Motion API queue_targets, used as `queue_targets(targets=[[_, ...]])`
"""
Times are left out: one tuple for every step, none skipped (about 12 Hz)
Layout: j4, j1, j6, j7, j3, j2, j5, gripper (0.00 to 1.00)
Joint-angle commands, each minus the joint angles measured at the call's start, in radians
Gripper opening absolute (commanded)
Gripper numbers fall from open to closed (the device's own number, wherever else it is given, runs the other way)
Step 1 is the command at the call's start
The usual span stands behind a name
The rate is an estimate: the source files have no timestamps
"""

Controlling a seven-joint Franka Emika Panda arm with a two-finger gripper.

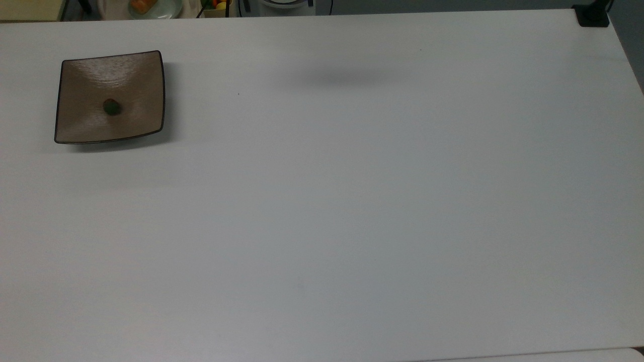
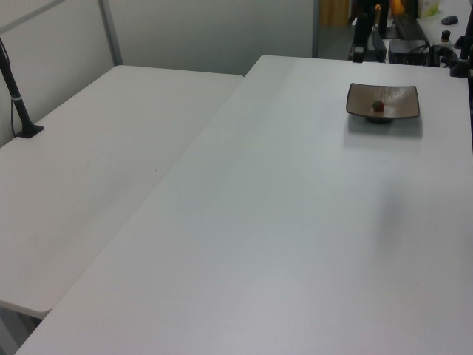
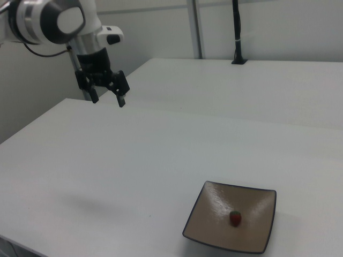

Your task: Strawberries on a ceramic plate

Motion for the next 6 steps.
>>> queue_targets(targets=[[-0.005,0.039,0.053,-0.006,-0.014,0.045,0.018,1.0],[-0.005,0.048,0.062,0.0,-0.014,0.056,0.018,1.0],[-0.005,0.048,0.062,0.0,-0.014,0.057,0.018,1.0],[-0.005,0.048,0.062,0.0,-0.014,0.057,0.018,1.0],[-0.005,0.048,0.062,-0.004,-0.014,0.059,0.018,1.0],[-0.005,0.048,0.062,-0.006,-0.014,0.059,0.018,1.0]])
